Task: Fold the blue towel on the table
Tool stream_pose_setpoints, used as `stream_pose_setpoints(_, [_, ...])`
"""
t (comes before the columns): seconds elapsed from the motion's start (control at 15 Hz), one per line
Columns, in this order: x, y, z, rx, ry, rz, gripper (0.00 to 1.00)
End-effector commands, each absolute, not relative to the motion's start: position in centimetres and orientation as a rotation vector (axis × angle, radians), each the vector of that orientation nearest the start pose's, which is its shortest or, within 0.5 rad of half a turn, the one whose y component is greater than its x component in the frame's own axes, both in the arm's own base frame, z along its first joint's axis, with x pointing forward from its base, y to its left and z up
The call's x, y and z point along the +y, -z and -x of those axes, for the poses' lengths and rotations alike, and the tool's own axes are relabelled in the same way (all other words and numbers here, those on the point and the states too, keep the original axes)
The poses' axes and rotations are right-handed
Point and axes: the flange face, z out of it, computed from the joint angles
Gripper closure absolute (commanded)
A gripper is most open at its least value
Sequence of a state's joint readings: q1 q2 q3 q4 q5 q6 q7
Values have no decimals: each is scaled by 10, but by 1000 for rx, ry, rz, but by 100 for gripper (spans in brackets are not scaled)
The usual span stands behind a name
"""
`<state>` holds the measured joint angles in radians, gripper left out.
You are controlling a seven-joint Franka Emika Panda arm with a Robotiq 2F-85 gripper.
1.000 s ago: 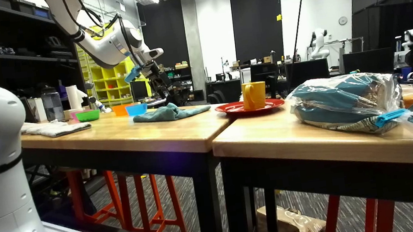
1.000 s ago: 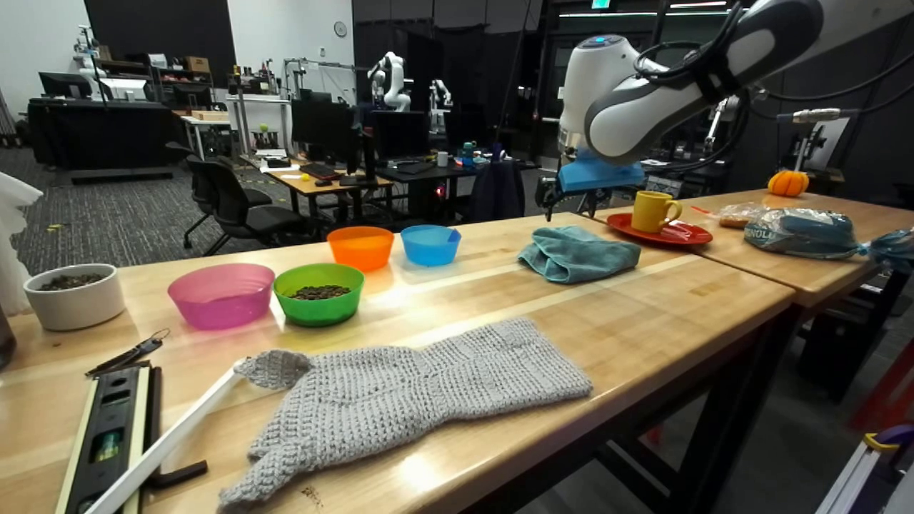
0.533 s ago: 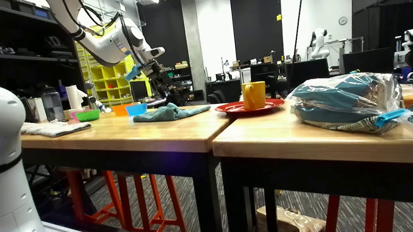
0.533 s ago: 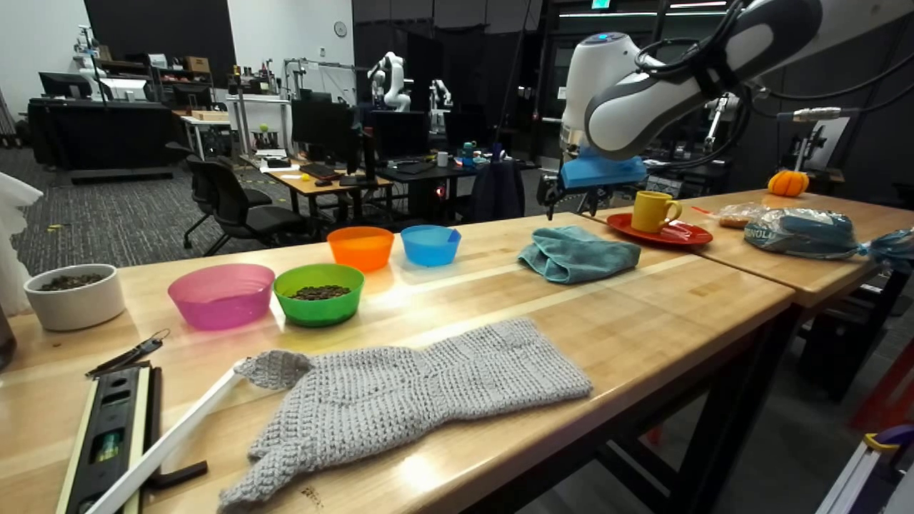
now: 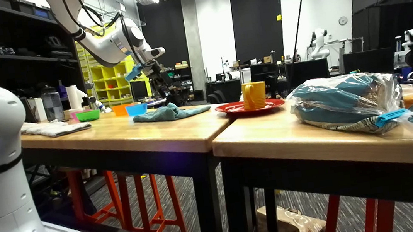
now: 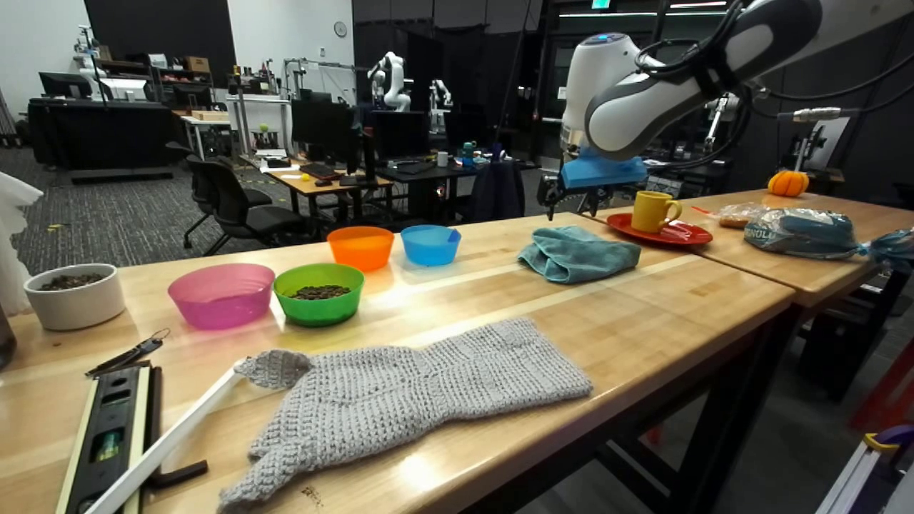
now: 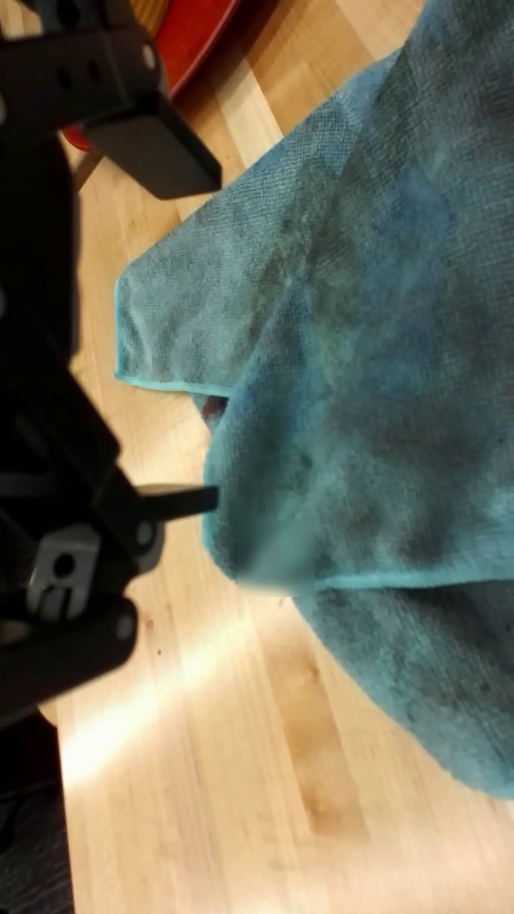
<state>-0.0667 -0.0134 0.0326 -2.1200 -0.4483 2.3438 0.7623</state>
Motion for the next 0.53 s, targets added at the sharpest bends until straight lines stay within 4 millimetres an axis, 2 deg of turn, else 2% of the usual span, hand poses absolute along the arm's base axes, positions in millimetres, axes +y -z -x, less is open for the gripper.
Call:
stream_pose_setpoints(0.0, [-40, -439, -570, 847, 561, 3241, 0])
stream_pose_setpoints(0.27, [-66, -442, -588, 820, 569, 3283, 0])
stream_pose_setpoints(0.47, [-83, -446, -605, 894, 577, 3276, 0])
